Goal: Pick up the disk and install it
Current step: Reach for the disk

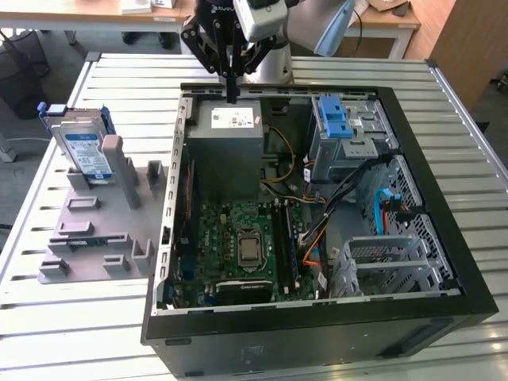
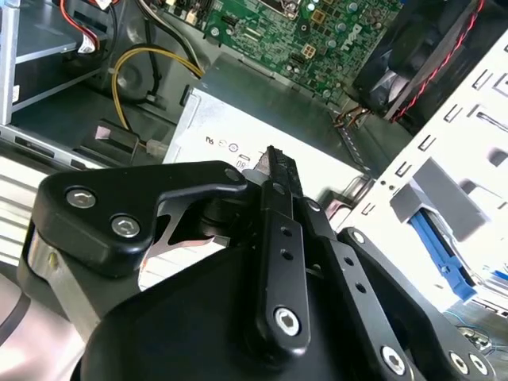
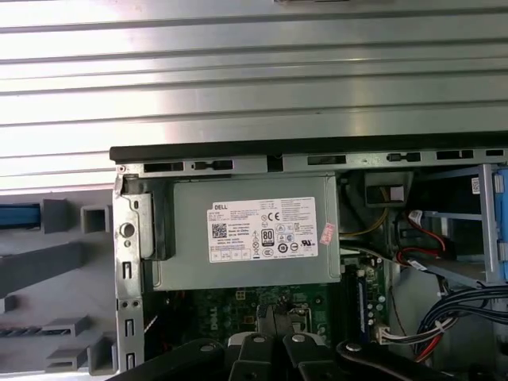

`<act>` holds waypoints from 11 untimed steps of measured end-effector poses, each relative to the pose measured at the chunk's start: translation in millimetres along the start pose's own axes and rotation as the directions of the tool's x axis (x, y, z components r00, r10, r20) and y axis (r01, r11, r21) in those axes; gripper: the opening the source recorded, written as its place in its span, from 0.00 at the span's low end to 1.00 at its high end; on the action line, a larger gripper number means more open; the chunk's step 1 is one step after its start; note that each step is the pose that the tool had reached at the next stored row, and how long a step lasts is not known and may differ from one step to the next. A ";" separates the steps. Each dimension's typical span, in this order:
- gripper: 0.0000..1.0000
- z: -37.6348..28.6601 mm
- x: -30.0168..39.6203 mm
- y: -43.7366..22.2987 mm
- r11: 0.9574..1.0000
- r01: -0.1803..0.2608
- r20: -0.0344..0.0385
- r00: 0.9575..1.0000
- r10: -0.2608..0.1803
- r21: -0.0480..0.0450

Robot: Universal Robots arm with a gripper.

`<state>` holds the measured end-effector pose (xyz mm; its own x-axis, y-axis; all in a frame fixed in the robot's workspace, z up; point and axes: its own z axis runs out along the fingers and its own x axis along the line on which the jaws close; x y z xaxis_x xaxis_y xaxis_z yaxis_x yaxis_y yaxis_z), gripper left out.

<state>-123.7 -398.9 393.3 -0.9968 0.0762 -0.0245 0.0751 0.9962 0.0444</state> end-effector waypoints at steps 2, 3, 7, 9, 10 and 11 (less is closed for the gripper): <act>0.11 0.0 0.8 0.0 1.000 0.000 0.000 1.000 0.000 0.000; 0.11 0.0 1.2 -0.1 1.000 0.000 0.000 1.000 0.000 0.000; 0.11 0.0 2.7 -0.2 1.000 0.000 0.000 1.000 0.000 0.000; 0.11 0.0 3.3 -0.2 1.000 0.000 0.000 1.000 0.000 0.000; 0.11 0.0 3.7 -0.3 1.000 0.000 0.000 1.000 0.000 0.000; 0.11 0.0 4.0 -0.3 1.000 0.000 0.000 1.000 0.000 0.000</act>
<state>-127.7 -398.9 393.2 -0.9968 0.0762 -0.0245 0.0751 0.9962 0.0443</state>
